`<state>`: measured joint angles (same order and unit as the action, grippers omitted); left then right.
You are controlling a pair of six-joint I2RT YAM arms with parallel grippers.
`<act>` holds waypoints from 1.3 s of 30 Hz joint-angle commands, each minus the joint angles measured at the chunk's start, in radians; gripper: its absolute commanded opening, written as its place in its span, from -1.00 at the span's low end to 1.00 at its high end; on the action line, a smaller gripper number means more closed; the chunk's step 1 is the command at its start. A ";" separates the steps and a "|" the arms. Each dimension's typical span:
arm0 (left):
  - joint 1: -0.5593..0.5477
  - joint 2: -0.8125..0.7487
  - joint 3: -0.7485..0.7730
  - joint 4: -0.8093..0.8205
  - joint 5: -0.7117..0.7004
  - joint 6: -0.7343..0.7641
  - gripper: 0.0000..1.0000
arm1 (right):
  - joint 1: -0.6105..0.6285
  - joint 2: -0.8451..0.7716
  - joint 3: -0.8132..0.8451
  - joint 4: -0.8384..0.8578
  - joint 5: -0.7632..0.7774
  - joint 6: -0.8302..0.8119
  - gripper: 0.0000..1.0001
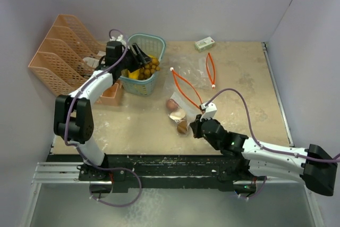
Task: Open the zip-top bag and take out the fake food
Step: Place the fake fruit in the bin.
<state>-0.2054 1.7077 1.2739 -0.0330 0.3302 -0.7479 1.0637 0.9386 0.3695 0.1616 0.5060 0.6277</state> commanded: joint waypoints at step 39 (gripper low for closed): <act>-0.526 -0.284 -0.041 -0.053 -0.279 0.099 0.13 | 0.006 0.151 0.066 0.102 -0.006 -0.015 -1.00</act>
<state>-0.7193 1.3670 1.1759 -0.0738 0.1097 -0.6682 1.0641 1.0832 0.3908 0.2279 0.4938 0.6247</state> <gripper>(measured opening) 0.570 0.004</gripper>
